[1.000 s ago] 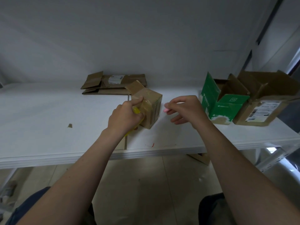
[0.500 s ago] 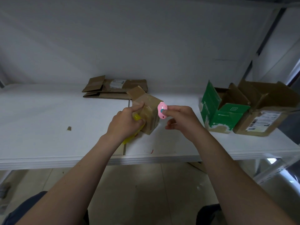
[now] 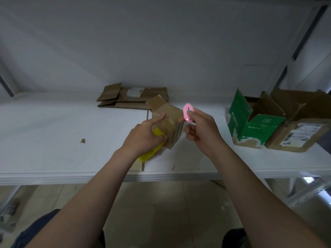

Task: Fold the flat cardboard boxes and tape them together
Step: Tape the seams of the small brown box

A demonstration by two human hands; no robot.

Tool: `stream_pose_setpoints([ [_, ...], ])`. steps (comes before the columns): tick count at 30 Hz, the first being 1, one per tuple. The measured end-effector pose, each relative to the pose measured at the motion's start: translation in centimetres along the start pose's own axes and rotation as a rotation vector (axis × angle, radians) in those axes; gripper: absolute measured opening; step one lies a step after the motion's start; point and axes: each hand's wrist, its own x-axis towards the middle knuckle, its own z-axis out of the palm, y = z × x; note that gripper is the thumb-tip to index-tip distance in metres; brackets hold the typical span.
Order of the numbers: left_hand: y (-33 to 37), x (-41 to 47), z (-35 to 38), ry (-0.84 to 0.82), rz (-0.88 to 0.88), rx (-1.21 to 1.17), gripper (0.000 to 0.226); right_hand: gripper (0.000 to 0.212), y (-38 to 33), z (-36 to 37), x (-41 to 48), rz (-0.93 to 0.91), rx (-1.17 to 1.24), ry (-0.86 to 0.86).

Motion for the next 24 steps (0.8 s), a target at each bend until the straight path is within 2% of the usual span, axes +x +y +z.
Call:
stream_pose_setpoints([
  [2,0.1,0.0,-0.1,-0.017,-0.005,-0.008,0.075,0.021,0.1,0.0,0.0,-0.134,-0.177,0.056],
  [5,0.1,-0.1,-0.2,-0.028,-0.007,-0.017,0.075,0.028,1.1,-0.2,0.0,-0.470,-0.719,0.135],
  [7,0.1,-0.1,-0.2,-0.027,-0.008,-0.004,0.074,0.023,1.8,0.1,-0.3,-0.624,-0.940,0.136],
  [12,0.2,-0.3,-0.4,-0.038,-0.012,-0.024,0.072,0.021,2.3,1.0,-0.2,-0.781,-1.131,-0.039],
  [15,-0.3,-0.2,-0.6,-0.037,-0.028,-0.063,0.074,0.022,3.0,1.2,-0.3,-0.756,-1.212,-0.144],
  [20,-0.3,0.1,-0.4,-0.101,-0.113,-0.125,0.048,0.028,3.0,1.5,-0.5,-0.691,-1.242,-0.154],
  [24,0.3,0.6,-0.2,-0.080,-0.133,-0.068,0.044,0.027,3.0,1.7,-0.4,-0.671,-1.221,-0.115],
])
